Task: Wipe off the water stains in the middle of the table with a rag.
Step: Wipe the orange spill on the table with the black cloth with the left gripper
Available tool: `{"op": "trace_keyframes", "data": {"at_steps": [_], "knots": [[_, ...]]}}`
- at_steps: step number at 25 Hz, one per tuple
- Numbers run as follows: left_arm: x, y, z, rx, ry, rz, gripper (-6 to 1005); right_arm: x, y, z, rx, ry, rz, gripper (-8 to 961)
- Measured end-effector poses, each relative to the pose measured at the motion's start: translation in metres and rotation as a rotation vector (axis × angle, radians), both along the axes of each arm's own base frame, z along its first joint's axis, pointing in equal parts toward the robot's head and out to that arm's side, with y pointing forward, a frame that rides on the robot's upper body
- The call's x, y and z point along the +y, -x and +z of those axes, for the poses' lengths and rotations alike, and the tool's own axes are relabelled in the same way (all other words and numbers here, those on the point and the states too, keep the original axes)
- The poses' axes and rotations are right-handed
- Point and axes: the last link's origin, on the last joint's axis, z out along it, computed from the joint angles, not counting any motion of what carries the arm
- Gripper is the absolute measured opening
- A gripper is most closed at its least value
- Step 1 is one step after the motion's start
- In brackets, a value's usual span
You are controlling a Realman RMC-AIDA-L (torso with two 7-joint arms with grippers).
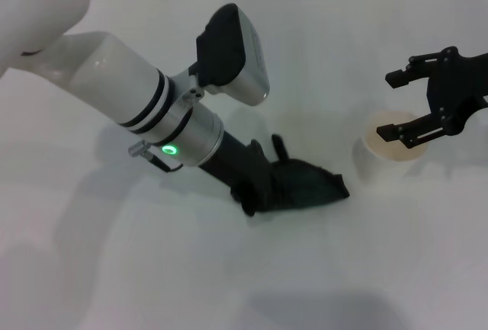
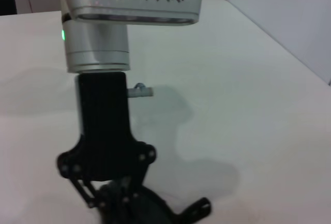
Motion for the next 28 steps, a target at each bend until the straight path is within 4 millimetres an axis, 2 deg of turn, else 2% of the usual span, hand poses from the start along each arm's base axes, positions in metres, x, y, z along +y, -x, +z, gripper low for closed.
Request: {"op": "trace_keyframes", "data": {"at_steps": [8,19,23,28], "knots": [[0.034,0.009,-0.002,-0.006,-0.254,0.072,122,0.001,0.003,-0.003,0.004,0.001,0.007,870],[0.059,0.023,0.005,0.015,-0.445,0.112,132,0.002,0.003,-0.004,0.002,-0.001,0.006,870],[0.055,0.023,0.004,0.017,-0.422,0.108,135,0.003,0.003,-0.004,0.000,-0.006,0.005,870],[0.036,0.013,-0.003,0.008,-0.271,0.068,139,0.004,0.003,-0.005,0.000,-0.007,0.006,870]]}}
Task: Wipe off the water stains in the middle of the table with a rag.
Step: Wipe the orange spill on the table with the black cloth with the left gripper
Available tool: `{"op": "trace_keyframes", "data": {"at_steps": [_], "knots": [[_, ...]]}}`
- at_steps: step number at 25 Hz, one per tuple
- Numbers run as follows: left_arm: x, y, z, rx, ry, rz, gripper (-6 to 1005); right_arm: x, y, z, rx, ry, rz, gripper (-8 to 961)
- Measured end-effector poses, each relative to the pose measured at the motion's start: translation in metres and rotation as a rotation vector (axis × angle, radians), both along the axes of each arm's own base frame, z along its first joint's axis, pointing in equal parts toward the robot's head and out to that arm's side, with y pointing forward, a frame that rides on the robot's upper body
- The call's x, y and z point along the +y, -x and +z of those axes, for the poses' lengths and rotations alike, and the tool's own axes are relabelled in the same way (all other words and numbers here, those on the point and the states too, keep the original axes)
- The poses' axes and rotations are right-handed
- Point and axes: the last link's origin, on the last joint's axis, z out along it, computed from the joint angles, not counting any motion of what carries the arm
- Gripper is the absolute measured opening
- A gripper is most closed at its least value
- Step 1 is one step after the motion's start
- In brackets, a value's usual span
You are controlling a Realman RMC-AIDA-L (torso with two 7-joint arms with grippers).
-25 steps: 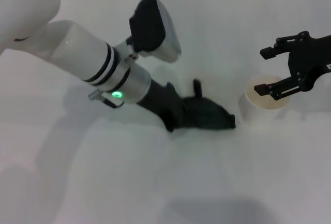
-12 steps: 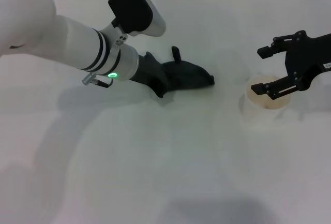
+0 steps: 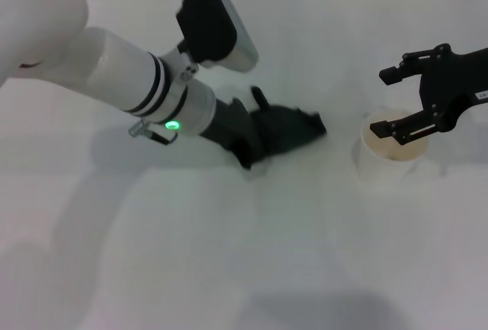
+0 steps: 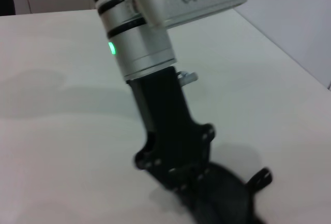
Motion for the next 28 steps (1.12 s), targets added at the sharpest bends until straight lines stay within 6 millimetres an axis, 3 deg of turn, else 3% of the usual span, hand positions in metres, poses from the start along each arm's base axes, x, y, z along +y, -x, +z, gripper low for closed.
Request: {"op": "trace_keyframes", "data": {"at_steps": [7,11,28], "knots": [[-0.030,-0.010,0.001,-0.026,0.205,-0.067,145,0.000,0.000,0.000,0.001,-0.001,-0.005,870],[-0.035,-0.011,0.002,-0.041,0.224,-0.095,149,0.000,0.000,0.000,0.000,-0.002,-0.004,870],[0.015,0.014,0.013,0.025,-0.162,0.064,164,-0.002,-0.001,-0.001,0.001,0.011,-0.007,869]]}}
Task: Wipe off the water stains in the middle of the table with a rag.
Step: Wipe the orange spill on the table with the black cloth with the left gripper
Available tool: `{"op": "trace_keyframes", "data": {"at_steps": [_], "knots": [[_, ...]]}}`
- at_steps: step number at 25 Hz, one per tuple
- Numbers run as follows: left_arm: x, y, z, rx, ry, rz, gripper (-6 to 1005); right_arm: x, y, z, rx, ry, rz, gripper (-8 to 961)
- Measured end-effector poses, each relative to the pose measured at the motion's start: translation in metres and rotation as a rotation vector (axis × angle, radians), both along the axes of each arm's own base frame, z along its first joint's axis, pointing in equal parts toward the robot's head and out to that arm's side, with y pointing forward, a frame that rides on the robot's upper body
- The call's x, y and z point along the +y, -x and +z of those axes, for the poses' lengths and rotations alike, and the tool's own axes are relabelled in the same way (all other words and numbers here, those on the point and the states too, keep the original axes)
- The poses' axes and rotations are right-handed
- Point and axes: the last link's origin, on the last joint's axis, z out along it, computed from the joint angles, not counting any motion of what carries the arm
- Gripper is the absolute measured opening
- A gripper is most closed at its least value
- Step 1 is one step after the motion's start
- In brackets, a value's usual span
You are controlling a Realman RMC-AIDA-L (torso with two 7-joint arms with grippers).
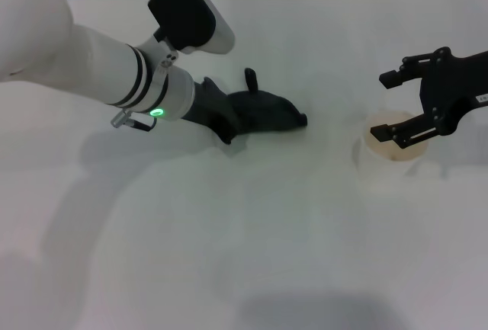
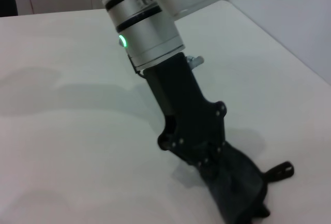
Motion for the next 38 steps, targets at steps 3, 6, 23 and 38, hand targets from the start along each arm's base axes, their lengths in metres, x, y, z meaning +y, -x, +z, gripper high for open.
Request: {"op": "trace_keyframes", "data": {"at_steps": [3,6,23,38], "knots": [[0.005,-0.001,0.004,-0.023,-0.032,0.019,166,-0.001,-0.002,0.000,0.000,0.001,-0.005,869],[0.004,-0.004,0.006,-0.043,-0.025,0.015,169,-0.002,-0.004,0.000,0.000,0.001,-0.009,869],[-0.045,-0.011,0.012,-0.201,0.269,-0.145,184,-0.003,-0.003,0.001,-0.004,0.000,-0.004,869],[-0.056,0.049,0.089,-0.249,0.062,0.007,197,-0.010,-0.011,0.001,-0.001,0.010,-0.021,869]]}}
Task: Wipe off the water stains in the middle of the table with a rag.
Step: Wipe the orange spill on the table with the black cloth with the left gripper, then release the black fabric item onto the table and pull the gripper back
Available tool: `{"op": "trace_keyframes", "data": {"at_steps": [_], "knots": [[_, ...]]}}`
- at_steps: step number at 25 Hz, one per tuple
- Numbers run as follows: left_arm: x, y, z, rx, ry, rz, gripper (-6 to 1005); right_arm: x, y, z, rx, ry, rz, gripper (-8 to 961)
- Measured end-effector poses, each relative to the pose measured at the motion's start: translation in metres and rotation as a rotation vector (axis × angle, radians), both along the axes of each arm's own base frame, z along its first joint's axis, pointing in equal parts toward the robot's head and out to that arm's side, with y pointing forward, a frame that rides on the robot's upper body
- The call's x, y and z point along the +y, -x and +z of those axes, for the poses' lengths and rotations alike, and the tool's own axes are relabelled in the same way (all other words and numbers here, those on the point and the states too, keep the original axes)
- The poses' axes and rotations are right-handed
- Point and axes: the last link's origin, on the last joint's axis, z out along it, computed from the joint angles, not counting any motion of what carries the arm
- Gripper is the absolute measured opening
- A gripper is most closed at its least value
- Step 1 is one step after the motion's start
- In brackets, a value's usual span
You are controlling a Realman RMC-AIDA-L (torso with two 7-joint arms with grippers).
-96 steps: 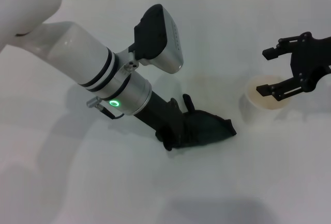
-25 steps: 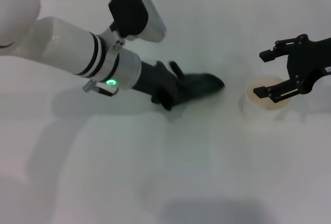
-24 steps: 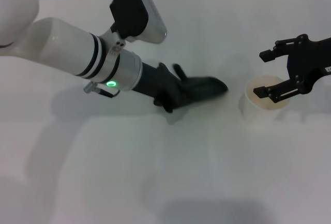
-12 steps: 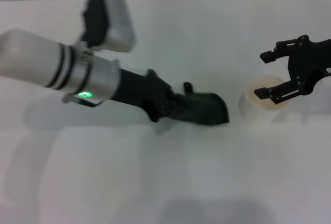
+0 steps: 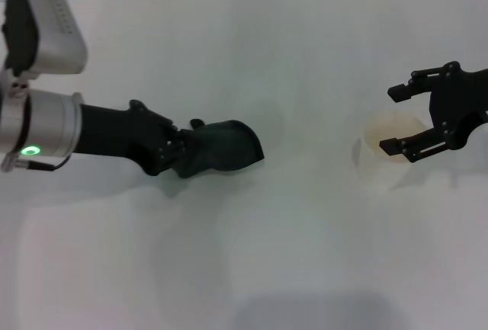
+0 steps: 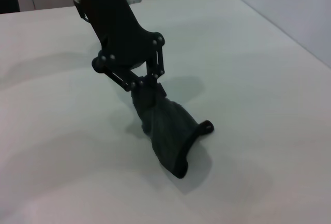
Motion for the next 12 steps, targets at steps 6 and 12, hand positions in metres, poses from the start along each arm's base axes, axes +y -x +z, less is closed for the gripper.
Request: {"op": "trace_keyframes", "data": {"at_steps": [6,12], "knots": [[-0.006,0.012,0.011,-0.018,-0.016,0.034,202,-0.002,0.001,-0.002,0.000,0.009,0.005,869],[-0.012,0.023,0.028,-0.071,-0.043,0.067,207,-0.005,-0.001,-0.004,0.000,0.018,0.002,869]]}}
